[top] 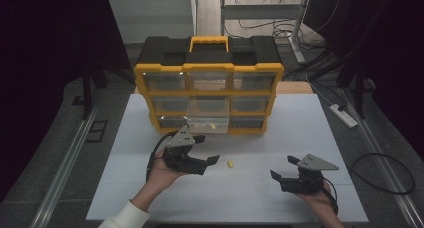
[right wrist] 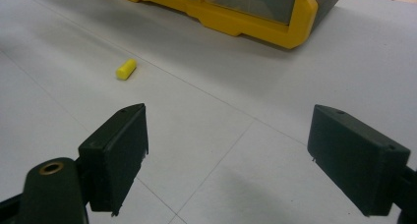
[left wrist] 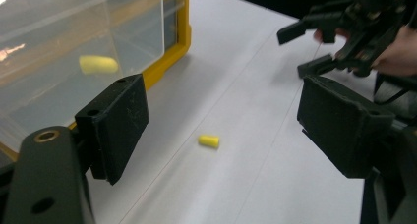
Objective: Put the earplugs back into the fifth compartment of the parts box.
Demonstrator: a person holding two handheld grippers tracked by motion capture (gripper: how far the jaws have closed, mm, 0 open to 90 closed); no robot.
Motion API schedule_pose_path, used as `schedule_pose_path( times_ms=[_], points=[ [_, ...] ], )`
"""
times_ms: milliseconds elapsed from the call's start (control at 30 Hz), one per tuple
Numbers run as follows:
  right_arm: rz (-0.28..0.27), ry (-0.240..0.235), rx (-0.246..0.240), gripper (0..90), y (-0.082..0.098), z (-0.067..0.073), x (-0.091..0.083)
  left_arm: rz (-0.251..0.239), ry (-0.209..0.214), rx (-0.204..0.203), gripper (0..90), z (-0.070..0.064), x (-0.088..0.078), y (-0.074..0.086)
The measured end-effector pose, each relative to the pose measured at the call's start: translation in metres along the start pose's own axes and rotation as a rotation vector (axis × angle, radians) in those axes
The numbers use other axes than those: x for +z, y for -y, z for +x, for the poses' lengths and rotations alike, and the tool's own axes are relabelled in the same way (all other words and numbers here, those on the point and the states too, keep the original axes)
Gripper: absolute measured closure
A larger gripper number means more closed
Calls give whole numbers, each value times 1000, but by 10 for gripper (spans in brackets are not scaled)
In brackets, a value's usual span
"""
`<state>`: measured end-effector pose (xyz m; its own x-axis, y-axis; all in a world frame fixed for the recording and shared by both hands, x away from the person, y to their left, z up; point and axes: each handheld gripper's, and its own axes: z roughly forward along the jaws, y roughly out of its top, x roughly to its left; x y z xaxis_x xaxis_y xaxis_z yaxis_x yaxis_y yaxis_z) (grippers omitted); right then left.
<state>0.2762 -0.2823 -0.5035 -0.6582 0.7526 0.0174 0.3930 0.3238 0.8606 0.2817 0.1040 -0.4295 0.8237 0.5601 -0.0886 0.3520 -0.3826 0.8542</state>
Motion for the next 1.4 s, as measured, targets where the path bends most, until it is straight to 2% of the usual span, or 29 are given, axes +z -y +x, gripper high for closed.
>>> schedule_pose_path(
  times_ms=[200,400,600,667,767,1400],
  points=[
    [-1,0,0,164,0,0,-1,31,6,-5,194,1,11,3],
    [0,-1,-4,165,0,1,-1,85,9,-7,191,3,25,8],
    [-3,-2,-6,165,0,0,-1,145,15,0,184,6,45,11],
    [-2,-3,-6,165,0,0,-1,169,16,15,183,6,53,12],
    [-3,-2,-9,165,0,1,-1,183,16,35,184,4,60,13],
    [0,0,-13,165,0,1,0,250,29,30,186,9,96,11]
  ],
)
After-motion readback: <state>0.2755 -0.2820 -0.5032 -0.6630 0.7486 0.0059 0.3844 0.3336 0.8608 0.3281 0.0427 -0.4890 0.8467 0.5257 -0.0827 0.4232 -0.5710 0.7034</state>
